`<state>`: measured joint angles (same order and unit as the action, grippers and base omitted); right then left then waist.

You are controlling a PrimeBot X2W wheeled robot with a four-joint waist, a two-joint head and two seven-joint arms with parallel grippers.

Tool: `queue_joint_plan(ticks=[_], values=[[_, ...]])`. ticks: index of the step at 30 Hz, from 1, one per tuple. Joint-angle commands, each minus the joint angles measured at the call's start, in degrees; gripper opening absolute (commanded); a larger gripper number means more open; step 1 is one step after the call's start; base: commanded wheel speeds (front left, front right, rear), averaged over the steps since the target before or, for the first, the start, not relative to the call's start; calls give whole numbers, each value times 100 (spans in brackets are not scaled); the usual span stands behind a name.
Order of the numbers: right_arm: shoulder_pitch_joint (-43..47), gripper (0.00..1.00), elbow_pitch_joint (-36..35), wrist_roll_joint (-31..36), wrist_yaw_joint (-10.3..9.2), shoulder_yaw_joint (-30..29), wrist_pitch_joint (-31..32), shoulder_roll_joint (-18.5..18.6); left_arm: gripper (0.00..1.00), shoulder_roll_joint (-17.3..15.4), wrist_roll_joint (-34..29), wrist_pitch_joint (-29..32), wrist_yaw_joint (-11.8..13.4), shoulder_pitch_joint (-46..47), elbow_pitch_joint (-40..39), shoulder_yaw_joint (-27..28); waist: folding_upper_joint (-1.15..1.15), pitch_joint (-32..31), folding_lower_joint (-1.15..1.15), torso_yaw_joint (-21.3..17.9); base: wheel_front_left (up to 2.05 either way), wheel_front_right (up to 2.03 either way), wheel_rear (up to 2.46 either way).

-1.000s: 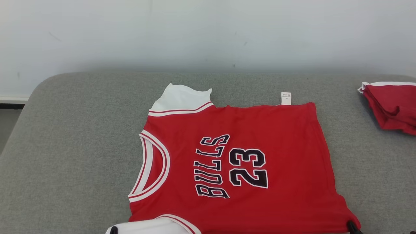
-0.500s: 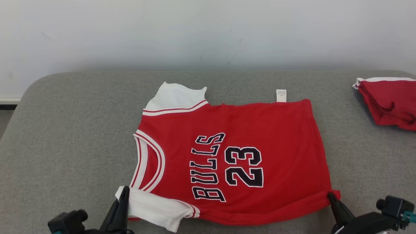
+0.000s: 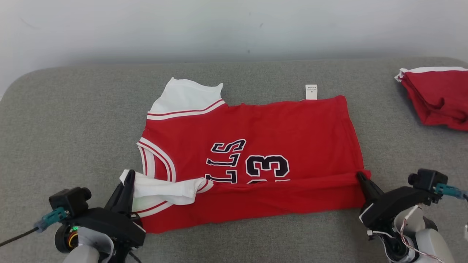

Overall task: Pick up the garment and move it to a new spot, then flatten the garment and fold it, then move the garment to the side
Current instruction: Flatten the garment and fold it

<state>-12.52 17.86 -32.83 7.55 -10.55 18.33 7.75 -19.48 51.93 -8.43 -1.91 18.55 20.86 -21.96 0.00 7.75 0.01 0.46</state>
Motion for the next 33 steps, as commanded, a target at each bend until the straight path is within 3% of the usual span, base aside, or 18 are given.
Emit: queue_joint_plan(ticks=[1,7,8,9,10,11,12,20,26,33], values=[[-102,0,76,42,-12,53,-51,14,0,22,-59,-29,-41,123,104,-11,0,54,-1,-13,0,0,0],[-499,0,612,146,-12,227,-314,47,0,135,-167,-144,-284,604,792,-174,0,112,-1,20,0,0,0],[-530,18,673,142,-12,260,-350,50,0,156,-156,-169,-318,659,894,-201,0,108,-1,20,0,0,0],[-554,49,709,147,-12,295,-430,64,0,164,-174,-190,-352,706,981,-224,0,94,-1,15,0,0,0],[-569,100,744,157,-12,336,-497,92,22,159,-229,-261,-358,749,1064,-238,0,78,-1,9,0,0,0],[-569,100,757,165,-12,374,-576,124,86,166,-263,-322,-374,776,1132,-252,0,53,-1,-2,0,0,0],[-561,100,771,174,-13,411,-651,168,100,191,-296,-376,-395,786,1189,-273,0,28,-1,-10,0,0,0],[-150,100,556,114,-13,650,-1009,515,100,133,-468,-643,-374,379,1040,-64,0,-148,-1,-19,0,0,0],[241,100,315,273,-13,750,-1073,778,100,43,-575,-675,-173,-307,572,119,0,-104,-1,21,0,0,0],[351,100,293,428,-13,716,-1086,773,100,83,-609,-682,-10,-799,347,142,0,-23,-1,52,0,0,0]])
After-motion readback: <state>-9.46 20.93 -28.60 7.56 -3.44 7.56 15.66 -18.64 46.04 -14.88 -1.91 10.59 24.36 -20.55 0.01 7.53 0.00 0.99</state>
